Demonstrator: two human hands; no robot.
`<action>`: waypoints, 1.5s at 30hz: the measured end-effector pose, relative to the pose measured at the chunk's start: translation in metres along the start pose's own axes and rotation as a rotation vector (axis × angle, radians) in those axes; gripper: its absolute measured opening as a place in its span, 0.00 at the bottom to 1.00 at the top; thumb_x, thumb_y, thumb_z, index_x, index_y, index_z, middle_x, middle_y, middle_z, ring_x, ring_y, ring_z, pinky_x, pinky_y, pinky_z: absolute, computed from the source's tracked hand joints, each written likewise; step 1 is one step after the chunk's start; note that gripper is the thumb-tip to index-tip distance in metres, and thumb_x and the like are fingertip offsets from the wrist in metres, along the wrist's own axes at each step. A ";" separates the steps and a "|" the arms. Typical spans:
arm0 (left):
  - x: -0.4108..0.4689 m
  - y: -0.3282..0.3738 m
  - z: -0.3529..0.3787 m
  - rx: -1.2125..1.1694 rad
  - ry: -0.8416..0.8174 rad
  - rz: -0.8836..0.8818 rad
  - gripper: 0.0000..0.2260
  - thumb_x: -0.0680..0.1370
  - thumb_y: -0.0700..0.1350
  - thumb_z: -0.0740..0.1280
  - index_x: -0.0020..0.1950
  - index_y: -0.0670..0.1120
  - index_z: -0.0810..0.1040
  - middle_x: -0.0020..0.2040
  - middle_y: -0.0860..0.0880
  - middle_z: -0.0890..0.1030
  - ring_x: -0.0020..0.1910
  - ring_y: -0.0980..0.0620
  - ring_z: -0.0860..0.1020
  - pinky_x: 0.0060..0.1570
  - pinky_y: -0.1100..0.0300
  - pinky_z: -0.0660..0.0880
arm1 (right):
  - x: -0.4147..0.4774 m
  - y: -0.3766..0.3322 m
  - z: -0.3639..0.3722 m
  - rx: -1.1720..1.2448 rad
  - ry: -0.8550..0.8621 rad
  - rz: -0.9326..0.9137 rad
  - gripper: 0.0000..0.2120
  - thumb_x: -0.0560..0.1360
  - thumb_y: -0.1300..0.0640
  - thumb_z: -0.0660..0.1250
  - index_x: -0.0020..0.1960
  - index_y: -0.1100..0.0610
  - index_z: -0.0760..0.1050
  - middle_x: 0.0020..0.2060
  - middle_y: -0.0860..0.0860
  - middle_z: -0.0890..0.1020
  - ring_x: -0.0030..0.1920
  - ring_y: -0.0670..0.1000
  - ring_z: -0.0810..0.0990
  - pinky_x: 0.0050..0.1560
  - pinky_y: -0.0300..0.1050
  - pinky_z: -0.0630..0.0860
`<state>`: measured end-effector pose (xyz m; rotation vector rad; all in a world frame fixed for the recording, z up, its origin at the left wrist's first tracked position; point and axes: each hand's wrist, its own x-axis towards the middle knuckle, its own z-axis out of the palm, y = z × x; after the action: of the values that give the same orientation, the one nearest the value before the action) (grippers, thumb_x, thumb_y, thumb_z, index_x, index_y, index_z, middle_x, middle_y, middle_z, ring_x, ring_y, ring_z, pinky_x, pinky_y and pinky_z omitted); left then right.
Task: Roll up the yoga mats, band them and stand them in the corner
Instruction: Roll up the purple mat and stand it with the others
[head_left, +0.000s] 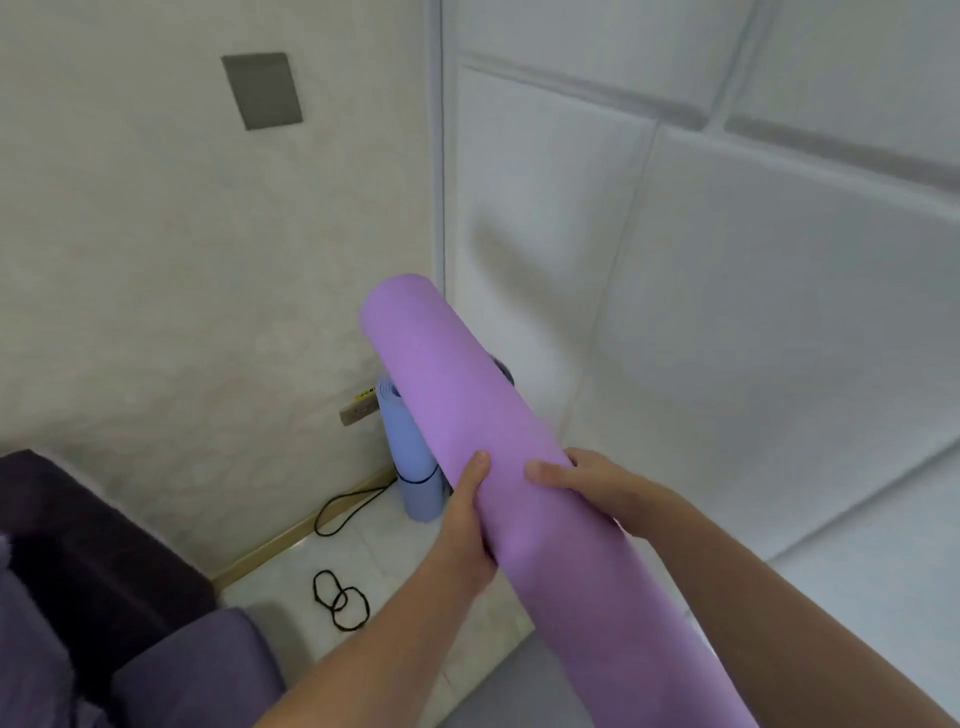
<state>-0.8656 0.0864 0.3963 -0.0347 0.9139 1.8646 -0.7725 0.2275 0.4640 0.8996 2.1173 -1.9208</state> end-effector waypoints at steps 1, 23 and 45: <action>0.025 0.003 -0.018 0.006 0.022 -0.016 0.45 0.63 0.60 0.79 0.72 0.37 0.71 0.66 0.35 0.78 0.66 0.37 0.77 0.71 0.40 0.68 | 0.033 0.008 0.001 0.014 -0.003 0.014 0.40 0.59 0.35 0.79 0.64 0.55 0.78 0.53 0.51 0.86 0.54 0.53 0.86 0.61 0.55 0.80; 0.286 -0.006 -0.431 0.594 -0.097 -0.088 0.33 0.60 0.29 0.76 0.65 0.34 0.75 0.57 0.36 0.82 0.56 0.41 0.81 0.53 0.48 0.78 | 0.450 0.294 0.144 0.228 -0.409 -0.090 0.42 0.62 0.71 0.79 0.73 0.57 0.69 0.63 0.56 0.81 0.65 0.57 0.79 0.59 0.51 0.78; 0.353 -0.029 -0.574 0.945 0.143 0.343 0.52 0.48 0.48 0.88 0.69 0.55 0.70 0.63 0.54 0.79 0.63 0.51 0.78 0.62 0.46 0.76 | 0.512 0.308 0.258 -0.152 0.188 -0.123 0.33 0.65 0.76 0.66 0.66 0.54 0.67 0.50 0.48 0.76 0.52 0.51 0.76 0.48 0.41 0.78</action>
<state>-1.2218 0.0206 -0.1730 0.6017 1.9100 1.5594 -1.1016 0.1535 -0.0932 0.9744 2.4417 -1.7596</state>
